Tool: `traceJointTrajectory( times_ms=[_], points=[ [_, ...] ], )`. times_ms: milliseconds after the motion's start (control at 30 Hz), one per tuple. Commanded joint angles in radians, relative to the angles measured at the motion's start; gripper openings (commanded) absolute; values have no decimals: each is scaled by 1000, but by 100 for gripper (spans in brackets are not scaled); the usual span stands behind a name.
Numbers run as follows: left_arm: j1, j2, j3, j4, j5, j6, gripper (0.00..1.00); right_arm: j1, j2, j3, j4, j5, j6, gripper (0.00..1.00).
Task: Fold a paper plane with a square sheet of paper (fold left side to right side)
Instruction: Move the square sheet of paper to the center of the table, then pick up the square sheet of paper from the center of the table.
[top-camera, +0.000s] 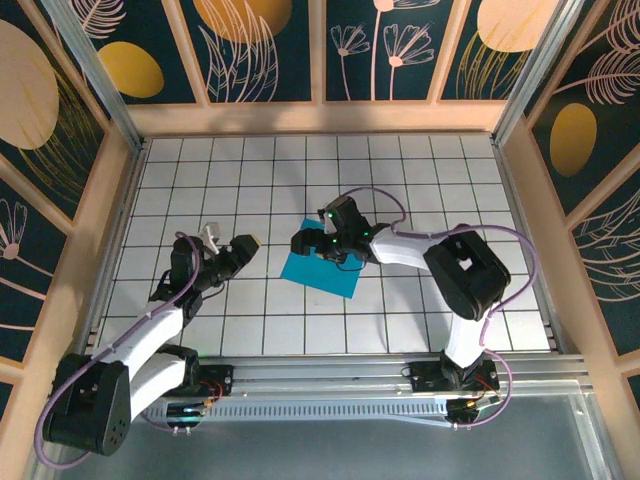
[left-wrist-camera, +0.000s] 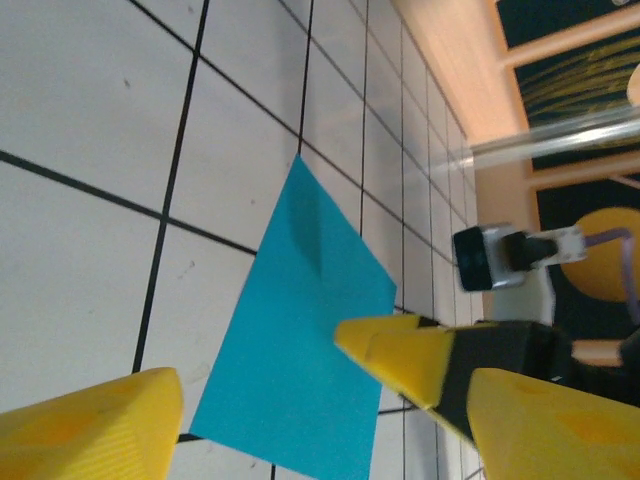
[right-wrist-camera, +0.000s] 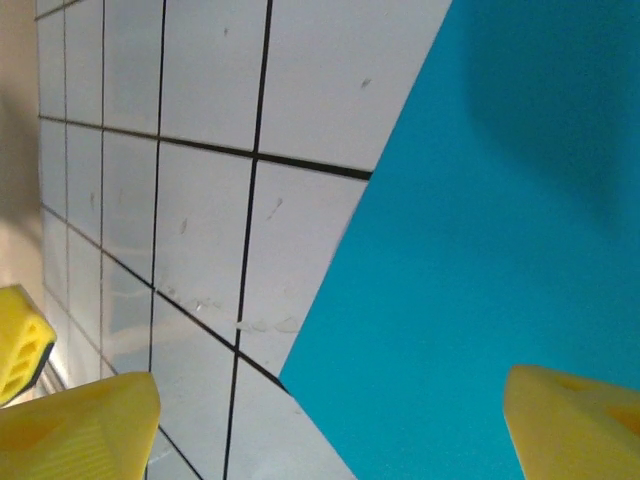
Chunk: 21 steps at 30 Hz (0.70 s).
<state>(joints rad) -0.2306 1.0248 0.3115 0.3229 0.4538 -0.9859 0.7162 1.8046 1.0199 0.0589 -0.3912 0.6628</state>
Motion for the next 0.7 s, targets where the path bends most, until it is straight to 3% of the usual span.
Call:
traceJointTrajectory(
  times_ms=[0,167,333,667],
  points=[
    [-33,57,41,-6,57,17,69,-48,-128,-14,-107,116,-58,90],
    [-133,221,126,-2,76,47,58,-131,-189,-70,-223,274,-110,94],
    [-228,395,222,8,38,61,47,-163,-173,-64,-274,347,-158,99],
    [-304,586,356,-77,-36,119,43,-145,-50,21,-292,383,-186,99]
  ],
)
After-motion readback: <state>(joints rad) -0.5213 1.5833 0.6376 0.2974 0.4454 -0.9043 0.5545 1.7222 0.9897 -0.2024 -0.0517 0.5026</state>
